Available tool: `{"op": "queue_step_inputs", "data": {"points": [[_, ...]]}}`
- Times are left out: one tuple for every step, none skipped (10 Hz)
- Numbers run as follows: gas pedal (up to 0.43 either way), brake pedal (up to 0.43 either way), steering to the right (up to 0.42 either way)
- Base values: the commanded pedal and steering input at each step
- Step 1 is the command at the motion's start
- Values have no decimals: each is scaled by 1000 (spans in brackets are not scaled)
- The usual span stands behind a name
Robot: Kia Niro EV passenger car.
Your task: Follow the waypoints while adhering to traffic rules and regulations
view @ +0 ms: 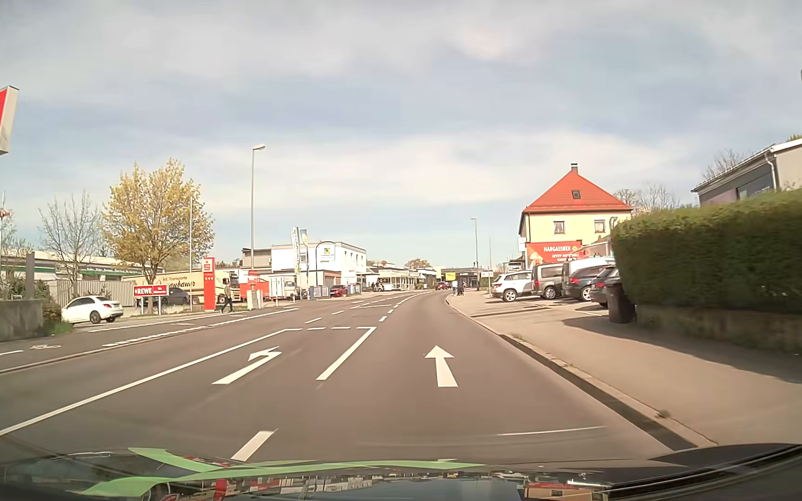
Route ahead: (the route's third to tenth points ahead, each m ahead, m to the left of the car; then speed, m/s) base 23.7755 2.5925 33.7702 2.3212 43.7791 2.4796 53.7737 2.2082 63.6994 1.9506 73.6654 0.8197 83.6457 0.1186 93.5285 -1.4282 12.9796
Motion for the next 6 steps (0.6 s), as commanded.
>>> {"op": "queue_step_inputs", "data": {"points": [[130, 0, -21], [130, 0, -19], [118, 0, -18], [79, 0, -16], [59, 0, -14], [59, 0, -12]]}}
